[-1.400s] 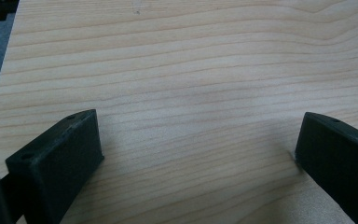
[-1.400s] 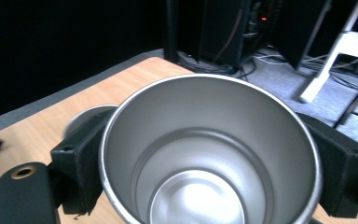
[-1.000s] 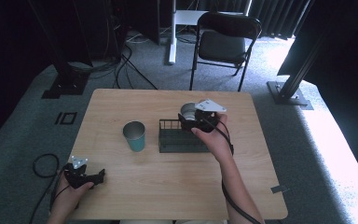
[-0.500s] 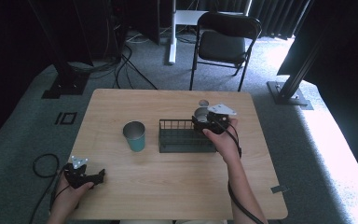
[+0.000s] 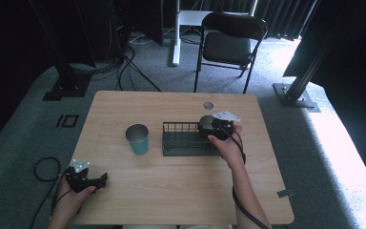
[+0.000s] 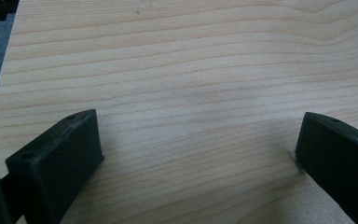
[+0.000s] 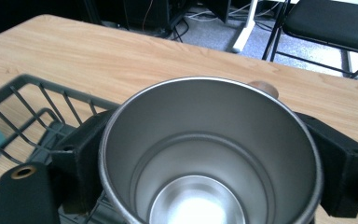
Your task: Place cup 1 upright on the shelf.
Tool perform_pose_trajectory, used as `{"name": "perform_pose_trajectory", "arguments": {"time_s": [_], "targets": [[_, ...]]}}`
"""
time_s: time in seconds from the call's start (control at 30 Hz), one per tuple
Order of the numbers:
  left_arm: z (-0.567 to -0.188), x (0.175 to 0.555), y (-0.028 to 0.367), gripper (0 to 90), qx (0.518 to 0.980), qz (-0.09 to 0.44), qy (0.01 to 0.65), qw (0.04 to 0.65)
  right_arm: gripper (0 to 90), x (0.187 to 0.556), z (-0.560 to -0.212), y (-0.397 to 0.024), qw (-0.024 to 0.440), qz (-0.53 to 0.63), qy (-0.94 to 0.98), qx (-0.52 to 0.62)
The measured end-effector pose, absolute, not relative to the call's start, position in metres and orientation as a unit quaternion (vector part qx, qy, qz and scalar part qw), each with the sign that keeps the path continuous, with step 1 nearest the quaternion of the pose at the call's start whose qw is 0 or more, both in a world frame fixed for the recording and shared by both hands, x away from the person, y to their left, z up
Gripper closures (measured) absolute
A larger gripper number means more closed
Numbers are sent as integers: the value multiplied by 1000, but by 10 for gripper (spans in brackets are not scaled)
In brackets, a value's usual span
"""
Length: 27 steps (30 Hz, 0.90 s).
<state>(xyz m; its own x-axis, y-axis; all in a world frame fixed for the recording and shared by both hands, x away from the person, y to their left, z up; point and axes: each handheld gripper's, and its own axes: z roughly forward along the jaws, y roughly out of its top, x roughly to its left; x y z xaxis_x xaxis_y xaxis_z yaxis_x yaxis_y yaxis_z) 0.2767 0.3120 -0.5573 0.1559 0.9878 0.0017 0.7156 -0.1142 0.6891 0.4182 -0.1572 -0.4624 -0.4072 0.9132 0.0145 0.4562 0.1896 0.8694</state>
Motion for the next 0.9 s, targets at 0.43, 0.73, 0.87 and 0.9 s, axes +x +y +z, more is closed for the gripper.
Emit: {"name": "perform_pose_trajectory", "arguments": {"time_s": [0.43,0.73,0.87,0.9], "targets": [[-557,277,312,11,706,242,603,282,132,414,-475,-156,266,420,729,471],[-557,277,312,11,706,242,603,281,130,408,-477,-157,268,424,729,465],[-557,277,312,11,706,242,603,282,123,407,-477,-156,262,426,734,460],[-557,277,312,11,706,242,603,281,114,407,-476,-156,263,424,734,460]]}}
